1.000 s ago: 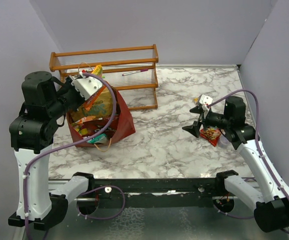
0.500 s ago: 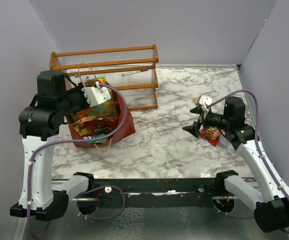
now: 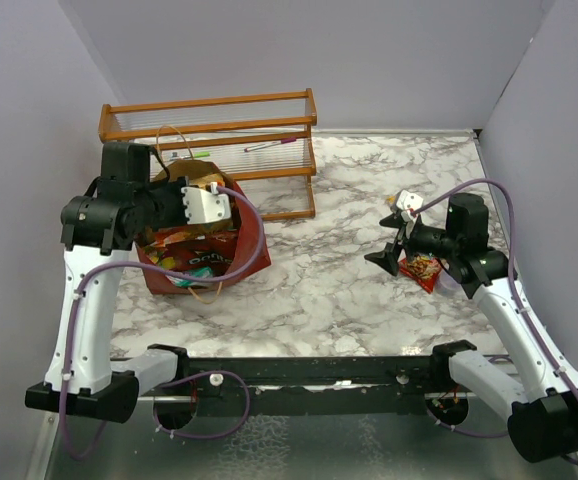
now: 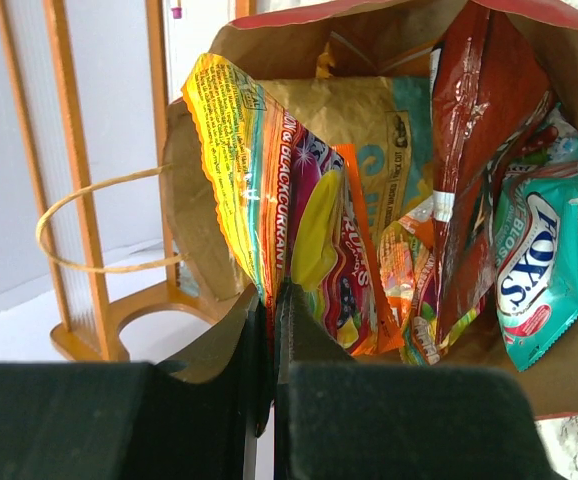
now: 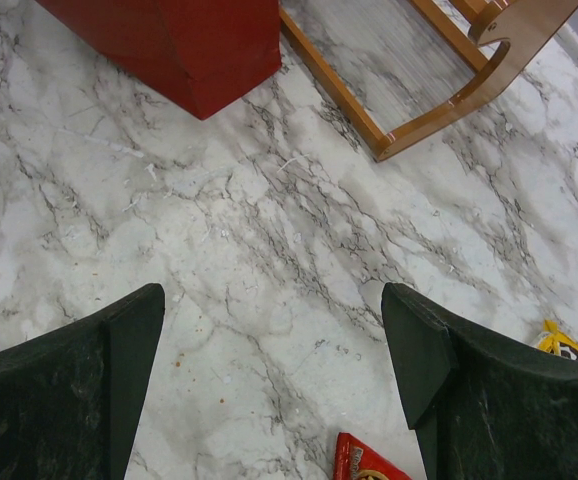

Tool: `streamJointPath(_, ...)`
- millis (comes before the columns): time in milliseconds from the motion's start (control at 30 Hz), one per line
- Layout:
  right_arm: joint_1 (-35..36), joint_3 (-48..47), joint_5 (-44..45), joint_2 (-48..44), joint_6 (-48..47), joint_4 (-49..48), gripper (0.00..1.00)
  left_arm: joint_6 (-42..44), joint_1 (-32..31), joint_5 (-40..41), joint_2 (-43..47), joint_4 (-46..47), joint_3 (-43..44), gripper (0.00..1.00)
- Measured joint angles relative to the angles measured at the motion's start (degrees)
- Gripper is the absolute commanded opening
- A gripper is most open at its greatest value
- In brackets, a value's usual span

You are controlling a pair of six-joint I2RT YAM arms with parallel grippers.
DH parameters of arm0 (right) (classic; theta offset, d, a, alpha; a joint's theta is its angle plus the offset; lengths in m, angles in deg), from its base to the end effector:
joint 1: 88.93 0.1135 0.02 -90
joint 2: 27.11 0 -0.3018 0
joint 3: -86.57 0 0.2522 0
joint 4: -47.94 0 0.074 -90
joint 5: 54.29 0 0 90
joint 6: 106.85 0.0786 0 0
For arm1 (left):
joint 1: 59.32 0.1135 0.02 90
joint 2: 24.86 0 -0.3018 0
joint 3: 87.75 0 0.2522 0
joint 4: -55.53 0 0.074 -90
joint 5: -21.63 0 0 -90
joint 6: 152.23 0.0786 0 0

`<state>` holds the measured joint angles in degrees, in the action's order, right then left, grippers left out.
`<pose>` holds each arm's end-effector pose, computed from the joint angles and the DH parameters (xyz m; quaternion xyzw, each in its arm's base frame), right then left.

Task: Place the snacks into the paper bag
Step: Place the snack in the paper bag.

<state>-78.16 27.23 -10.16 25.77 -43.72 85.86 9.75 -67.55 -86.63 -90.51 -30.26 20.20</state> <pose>0.1842 0.0925 0.3153 -0.4395 0.6990 0.2735 0.4934 0.1845 -0.0516 0.4559 0.6323 0.6535 0.0821 0.4080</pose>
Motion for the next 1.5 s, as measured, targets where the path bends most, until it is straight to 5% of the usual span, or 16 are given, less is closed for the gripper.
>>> streamJointPath(733, 0.0, 0.02, 0.5, 0.74, -0.28, 0.0, 0.9, -4.66, 0.02, -9.84, -2.6, 12.09, -13.38, 0.0)
streamJointPath(1500, 0.0, 0.07, 0.48, 0.74, -0.42, -0.02, 0.9, -7.37, 0.02, -3.26, -0.59, 15.74, -18.08, 0.35)
